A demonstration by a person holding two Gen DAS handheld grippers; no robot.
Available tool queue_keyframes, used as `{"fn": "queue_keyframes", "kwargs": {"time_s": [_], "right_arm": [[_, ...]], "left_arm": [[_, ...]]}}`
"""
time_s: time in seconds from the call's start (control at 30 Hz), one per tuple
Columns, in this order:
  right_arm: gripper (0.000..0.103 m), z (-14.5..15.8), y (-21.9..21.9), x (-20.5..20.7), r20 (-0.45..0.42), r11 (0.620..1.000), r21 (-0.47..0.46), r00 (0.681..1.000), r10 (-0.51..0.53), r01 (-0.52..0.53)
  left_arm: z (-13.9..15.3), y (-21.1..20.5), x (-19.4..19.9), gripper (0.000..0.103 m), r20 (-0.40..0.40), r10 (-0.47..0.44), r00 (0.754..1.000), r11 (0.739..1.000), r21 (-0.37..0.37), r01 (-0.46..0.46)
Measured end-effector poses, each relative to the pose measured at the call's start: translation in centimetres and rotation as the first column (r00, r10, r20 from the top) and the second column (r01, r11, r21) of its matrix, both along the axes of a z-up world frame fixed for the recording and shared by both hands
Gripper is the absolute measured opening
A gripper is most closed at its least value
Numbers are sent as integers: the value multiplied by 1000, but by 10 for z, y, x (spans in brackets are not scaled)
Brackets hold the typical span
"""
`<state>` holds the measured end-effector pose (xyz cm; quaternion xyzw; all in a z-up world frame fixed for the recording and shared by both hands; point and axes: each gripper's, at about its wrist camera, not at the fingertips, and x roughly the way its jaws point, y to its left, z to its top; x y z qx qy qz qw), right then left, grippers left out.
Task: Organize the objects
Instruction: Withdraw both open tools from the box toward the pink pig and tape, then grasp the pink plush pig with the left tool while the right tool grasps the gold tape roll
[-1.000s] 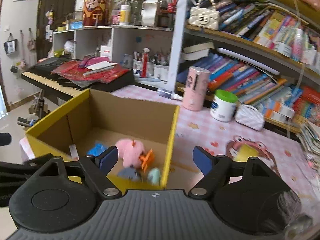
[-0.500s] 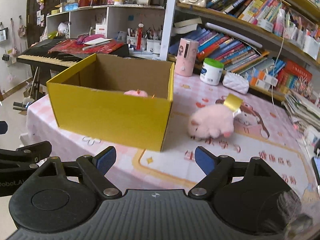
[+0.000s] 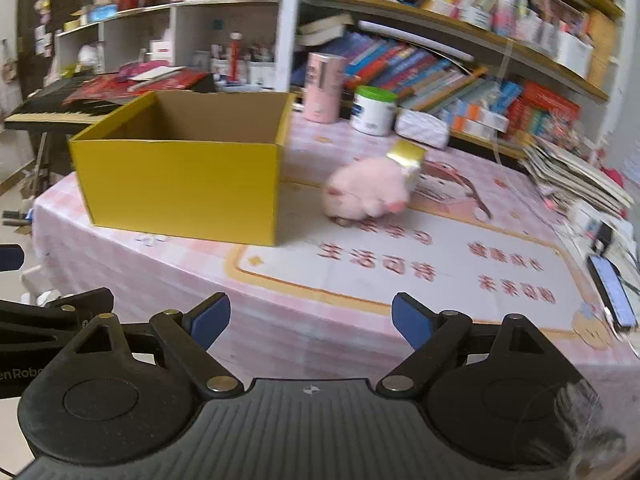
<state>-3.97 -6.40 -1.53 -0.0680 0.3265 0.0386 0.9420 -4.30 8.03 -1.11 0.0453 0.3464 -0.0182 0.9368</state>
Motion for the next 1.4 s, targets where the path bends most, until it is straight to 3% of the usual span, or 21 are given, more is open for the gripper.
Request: {"fn": "queue_keyframes", "kwargs": {"time_s": [0.33,0.7,1.03,1.4], "right_arm": [[88,-5,-46,0,-24,992,-2,991,-129,129],[88,-8,-110,32,-49,976,-11,975,-218,218],[88,-9,-159,85,-50,976,-2,975,-217,217],[88,1,-203,142,-9,977,86,980,-197,197]], "left_arm": [[-6,-44,21,93,-22,-117,993,993,-15,117],[-11,-108,66,93,-45,-195,980,981,-30,194],[-9,-150,113,93,-14,-158,987,987,-39,157],[-4,-181,155,93,22,-83,996,997,-7,83]]}}
